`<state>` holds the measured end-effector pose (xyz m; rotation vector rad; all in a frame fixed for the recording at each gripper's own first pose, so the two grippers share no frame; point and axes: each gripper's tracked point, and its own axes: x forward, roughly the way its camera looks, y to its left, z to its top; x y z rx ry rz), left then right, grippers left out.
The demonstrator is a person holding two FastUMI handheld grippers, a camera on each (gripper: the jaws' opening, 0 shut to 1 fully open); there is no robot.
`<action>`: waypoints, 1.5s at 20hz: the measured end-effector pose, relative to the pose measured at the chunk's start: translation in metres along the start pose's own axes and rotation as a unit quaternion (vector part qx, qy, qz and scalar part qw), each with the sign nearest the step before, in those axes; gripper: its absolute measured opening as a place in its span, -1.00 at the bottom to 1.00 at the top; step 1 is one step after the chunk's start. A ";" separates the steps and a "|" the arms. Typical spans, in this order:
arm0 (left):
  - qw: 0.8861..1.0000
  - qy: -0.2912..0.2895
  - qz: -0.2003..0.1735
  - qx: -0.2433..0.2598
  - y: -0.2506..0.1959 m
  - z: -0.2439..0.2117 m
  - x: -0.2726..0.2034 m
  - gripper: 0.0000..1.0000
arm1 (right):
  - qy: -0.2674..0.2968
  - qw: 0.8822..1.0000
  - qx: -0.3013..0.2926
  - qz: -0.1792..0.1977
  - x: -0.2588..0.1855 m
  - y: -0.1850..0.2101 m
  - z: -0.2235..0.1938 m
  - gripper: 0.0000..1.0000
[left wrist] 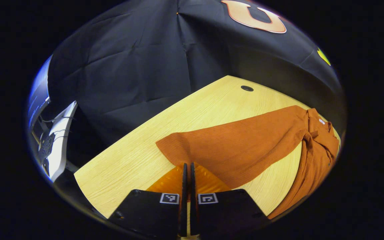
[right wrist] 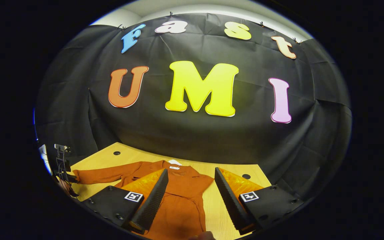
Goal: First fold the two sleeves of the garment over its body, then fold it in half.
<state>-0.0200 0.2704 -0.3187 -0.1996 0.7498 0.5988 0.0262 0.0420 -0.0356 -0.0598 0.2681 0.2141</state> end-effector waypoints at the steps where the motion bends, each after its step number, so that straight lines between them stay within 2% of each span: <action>1: 1.000 0.001 -0.017 -0.001 -0.006 0.000 0.001 -0.93 | -0.001 1.000 0.000 -0.001 -0.002 -0.003 0.000 0.80; 3: 0.998 0.001 -0.057 -0.022 -0.020 0.002 -0.006 -0.94 | -0.001 1.000 0.003 -0.005 -0.004 -0.007 -0.003 0.79; 8: 0.995 -0.001 -0.078 -0.060 -0.009 0.010 -0.026 -0.94 | 0.020 0.999 0.022 -0.016 -0.010 -0.015 -0.027 0.80; 14: 0.990 -0.036 -0.111 -0.085 -0.007 0.067 -0.043 -0.94 | 0.023 0.999 0.042 -0.012 -0.007 -0.017 -0.038 0.79; 22: 0.982 -0.095 -0.155 -0.057 -0.043 0.170 -0.067 -0.94 | 0.021 0.996 0.076 -0.034 -0.015 -0.049 -0.051 0.80; 25: 0.976 -0.118 -0.176 -0.039 -0.070 0.207 -0.077 -0.94 | 0.021 0.994 0.092 -0.047 -0.021 -0.064 -0.056 0.80; 27: 0.975 -0.137 -0.176 -0.023 -0.089 0.233 -0.080 -0.94 | 0.016 0.993 0.101 -0.060 -0.026 -0.075 -0.059 0.80; 30: 0.965 -0.158 -0.210 -0.008 -0.131 0.273 -0.097 -0.94 | 0.014 0.990 0.120 -0.076 -0.035 -0.092 -0.064 0.80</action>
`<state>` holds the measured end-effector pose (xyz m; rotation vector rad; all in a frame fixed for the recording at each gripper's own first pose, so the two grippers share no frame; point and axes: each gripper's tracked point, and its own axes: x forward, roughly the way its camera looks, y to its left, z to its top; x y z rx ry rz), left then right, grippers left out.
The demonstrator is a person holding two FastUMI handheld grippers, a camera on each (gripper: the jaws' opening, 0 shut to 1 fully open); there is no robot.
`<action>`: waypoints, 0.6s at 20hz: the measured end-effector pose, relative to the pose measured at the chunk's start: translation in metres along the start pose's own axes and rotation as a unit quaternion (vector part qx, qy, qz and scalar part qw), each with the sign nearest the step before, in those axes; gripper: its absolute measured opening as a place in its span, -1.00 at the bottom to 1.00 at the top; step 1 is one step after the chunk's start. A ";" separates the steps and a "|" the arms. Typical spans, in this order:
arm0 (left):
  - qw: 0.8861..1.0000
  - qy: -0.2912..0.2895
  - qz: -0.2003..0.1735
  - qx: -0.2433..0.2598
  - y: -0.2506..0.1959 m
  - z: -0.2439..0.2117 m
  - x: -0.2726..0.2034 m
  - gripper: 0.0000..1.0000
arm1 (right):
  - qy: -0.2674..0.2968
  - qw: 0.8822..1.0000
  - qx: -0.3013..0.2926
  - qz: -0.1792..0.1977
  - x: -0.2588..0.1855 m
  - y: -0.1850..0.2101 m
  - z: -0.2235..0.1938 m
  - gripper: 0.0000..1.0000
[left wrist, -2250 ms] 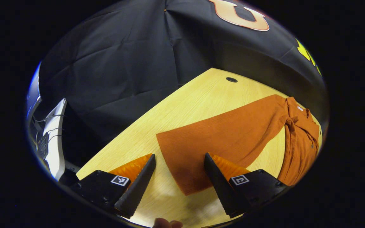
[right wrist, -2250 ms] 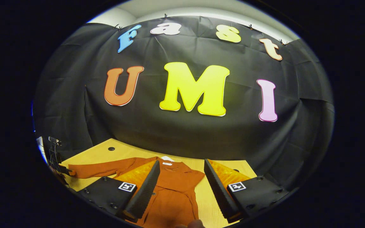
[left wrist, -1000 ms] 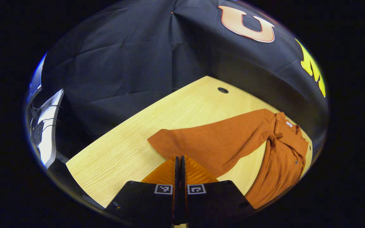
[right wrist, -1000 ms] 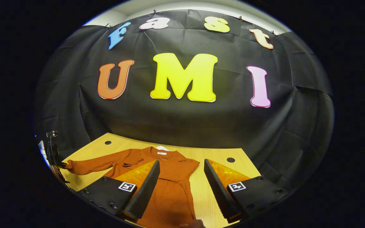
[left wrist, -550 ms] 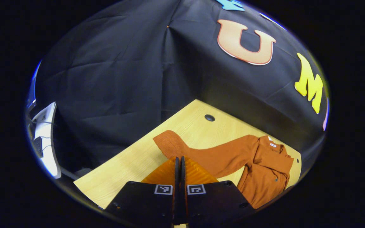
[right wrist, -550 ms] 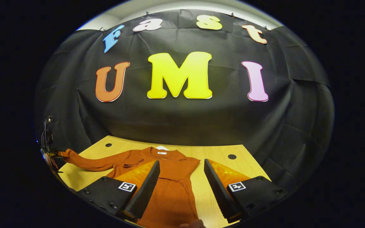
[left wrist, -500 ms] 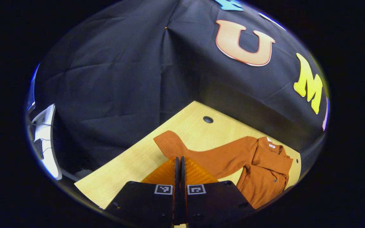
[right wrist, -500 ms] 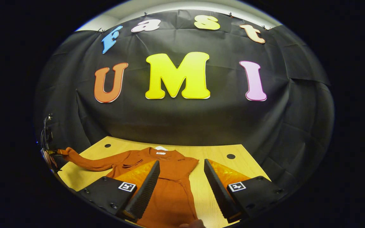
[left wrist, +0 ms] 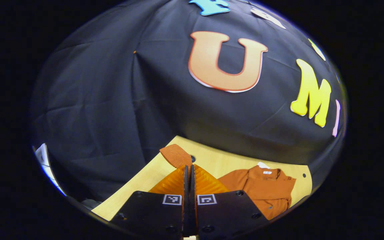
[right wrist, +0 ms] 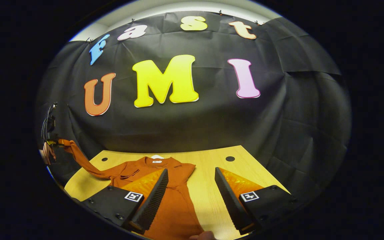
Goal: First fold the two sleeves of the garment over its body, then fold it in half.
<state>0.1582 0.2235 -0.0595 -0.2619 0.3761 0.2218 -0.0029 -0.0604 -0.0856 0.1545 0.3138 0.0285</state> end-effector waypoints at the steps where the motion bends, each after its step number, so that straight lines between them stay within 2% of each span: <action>1: 1.000 -0.008 -0.013 0.010 -0.015 0.013 0.006 -0.94 | -0.001 1.000 0.007 -0.005 -0.002 -0.006 0.000 0.80; 6: 0.991 -0.050 -0.094 0.076 -0.121 0.060 0.019 -0.94 | -0.008 0.999 0.017 -0.050 -0.017 -0.050 -0.002 0.80; 9: 0.980 -0.054 -0.151 0.120 -0.200 0.046 0.024 -0.94 | -0.010 0.997 0.021 -0.074 -0.027 -0.075 0.001 0.80; 12: 0.965 -0.037 -0.210 0.152 -0.285 0.009 0.024 -0.94 | -0.010 0.995 0.024 -0.099 -0.039 -0.098 0.003 0.80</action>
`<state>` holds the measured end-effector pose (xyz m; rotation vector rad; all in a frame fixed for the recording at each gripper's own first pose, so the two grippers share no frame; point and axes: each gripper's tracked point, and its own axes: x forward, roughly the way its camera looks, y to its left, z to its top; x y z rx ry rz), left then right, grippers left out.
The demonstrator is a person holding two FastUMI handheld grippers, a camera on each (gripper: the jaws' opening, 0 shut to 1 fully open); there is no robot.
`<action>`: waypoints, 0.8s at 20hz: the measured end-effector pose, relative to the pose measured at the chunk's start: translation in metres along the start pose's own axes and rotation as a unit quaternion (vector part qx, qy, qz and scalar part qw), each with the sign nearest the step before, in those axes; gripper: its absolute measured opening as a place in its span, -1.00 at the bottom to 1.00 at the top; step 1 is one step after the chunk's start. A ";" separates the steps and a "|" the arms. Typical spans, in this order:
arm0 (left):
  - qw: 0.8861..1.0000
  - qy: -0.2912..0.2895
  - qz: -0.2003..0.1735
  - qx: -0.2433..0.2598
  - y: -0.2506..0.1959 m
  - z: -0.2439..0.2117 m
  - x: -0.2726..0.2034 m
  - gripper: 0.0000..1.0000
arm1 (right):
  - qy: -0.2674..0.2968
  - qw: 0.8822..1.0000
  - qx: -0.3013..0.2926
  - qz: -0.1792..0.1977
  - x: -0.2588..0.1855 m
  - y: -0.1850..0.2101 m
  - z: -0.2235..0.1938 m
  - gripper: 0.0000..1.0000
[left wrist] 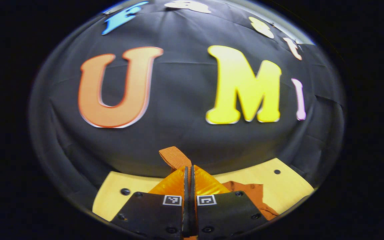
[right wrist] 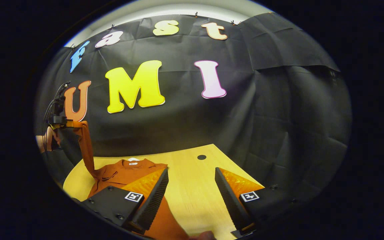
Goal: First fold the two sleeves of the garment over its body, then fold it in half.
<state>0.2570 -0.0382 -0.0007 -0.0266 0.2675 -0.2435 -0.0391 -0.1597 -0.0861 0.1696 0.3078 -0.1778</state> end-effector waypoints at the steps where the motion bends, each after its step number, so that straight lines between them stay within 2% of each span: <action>1: 1.000 0.006 -0.010 0.010 -0.022 -0.006 0.009 -0.95 | 0.000 1.000 0.000 -0.008 -0.004 -0.008 0.002 0.80; 7: 0.993 0.054 -0.090 0.060 -0.137 -0.078 0.054 -0.94 | 0.003 0.998 -0.014 -0.061 -0.031 -0.051 -0.001 0.82; 12: 0.982 0.117 -0.111 0.103 -0.190 -0.158 0.070 -0.94 | 0.013 0.993 -0.023 -0.111 -0.059 -0.089 -0.007 0.80; 16: 0.969 0.182 -0.125 0.113 -0.227 -0.229 0.069 -0.94 | 0.024 0.988 -0.034 -0.147 -0.079 -0.118 -0.009 0.82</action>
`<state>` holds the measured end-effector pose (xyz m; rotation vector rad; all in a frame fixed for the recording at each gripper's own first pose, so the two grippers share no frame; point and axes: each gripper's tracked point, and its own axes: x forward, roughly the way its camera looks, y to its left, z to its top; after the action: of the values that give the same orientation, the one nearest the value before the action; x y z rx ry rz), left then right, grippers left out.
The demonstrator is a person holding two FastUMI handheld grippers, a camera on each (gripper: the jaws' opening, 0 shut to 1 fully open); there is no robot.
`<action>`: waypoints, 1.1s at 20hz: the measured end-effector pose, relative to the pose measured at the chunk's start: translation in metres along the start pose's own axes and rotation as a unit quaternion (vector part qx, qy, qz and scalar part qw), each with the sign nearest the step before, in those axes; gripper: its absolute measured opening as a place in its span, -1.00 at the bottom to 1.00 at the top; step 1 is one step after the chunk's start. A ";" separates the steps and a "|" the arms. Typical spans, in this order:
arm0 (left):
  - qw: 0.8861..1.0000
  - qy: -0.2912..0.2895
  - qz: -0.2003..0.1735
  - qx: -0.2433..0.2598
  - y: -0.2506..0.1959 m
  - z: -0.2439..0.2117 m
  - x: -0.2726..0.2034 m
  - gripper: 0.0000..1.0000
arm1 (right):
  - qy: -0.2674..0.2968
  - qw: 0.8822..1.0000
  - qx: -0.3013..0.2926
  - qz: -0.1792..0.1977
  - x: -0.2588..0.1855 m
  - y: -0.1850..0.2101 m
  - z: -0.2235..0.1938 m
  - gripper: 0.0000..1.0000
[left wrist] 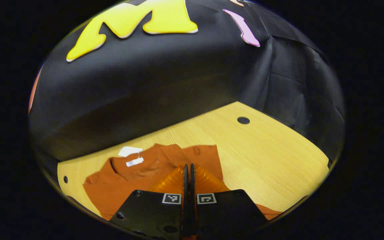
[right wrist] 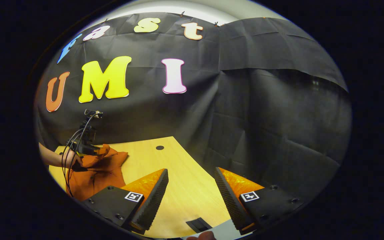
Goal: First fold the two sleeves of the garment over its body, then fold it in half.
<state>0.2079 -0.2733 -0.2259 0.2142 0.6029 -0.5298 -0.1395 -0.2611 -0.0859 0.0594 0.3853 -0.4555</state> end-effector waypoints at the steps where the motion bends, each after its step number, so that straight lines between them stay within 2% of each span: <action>1: 1.000 0.018 -0.005 0.003 -0.012 -0.012 0.004 -0.94 | 0.004 1.000 -0.001 -0.007 -0.001 -0.006 -0.001 0.82; 4: 0.999 0.038 0.026 0.018 -0.030 -0.025 -0.002 -0.93 | -0.001 1.000 -0.010 -0.016 -0.006 -0.018 0.006 0.80; 5: 0.999 0.035 0.027 0.016 -0.026 -0.034 0.012 -0.89 | -0.005 1.000 -0.011 -0.019 -0.006 -0.021 0.010 0.80; 6: 0.999 0.029 0.016 0.008 -0.046 -0.024 0.020 -0.86 | -0.008 1.000 -0.010 -0.020 -0.006 -0.022 0.013 0.80; 8: 1.000 0.021 -0.002 -0.010 -0.059 -0.021 -0.003 -0.75 | -0.013 1.000 -0.009 -0.016 -0.004 -0.019 0.018 0.80; 10: 1.000 0.023 -0.007 -0.018 -0.064 -0.022 -0.011 0.32 | -0.020 1.000 -0.014 -0.006 -0.002 -0.011 0.023 0.80; 11: 1.000 0.019 -0.003 -0.021 -0.061 -0.020 -0.015 0.28 | -0.022 1.000 -0.018 0.000 -0.002 -0.006 0.026 0.80; 12: 0.999 0.011 -0.003 -0.030 -0.059 -0.016 -0.020 0.61 | -0.026 0.999 -0.022 0.007 0.000 0.000 0.027 0.82; 13: 0.999 0.005 0.000 -0.042 -0.057 -0.012 -0.025 0.80 | -0.029 0.999 -0.024 0.015 0.001 0.007 0.029 0.80; 15: 0.998 -0.013 0.007 -0.065 -0.045 -0.003 -0.041 1.00 | -0.033 0.999 -0.027 0.034 0.004 0.023 0.031 0.80; 22: 0.989 -0.098 0.052 -0.101 0.014 0.044 -0.124 1.00 | -0.065 0.990 -0.030 0.125 0.020 0.108 0.060 0.80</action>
<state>0.1501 -0.2253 -0.1170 0.0002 0.4469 -0.3798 -0.0540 -0.1807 -0.0411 0.0185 0.2594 -0.1989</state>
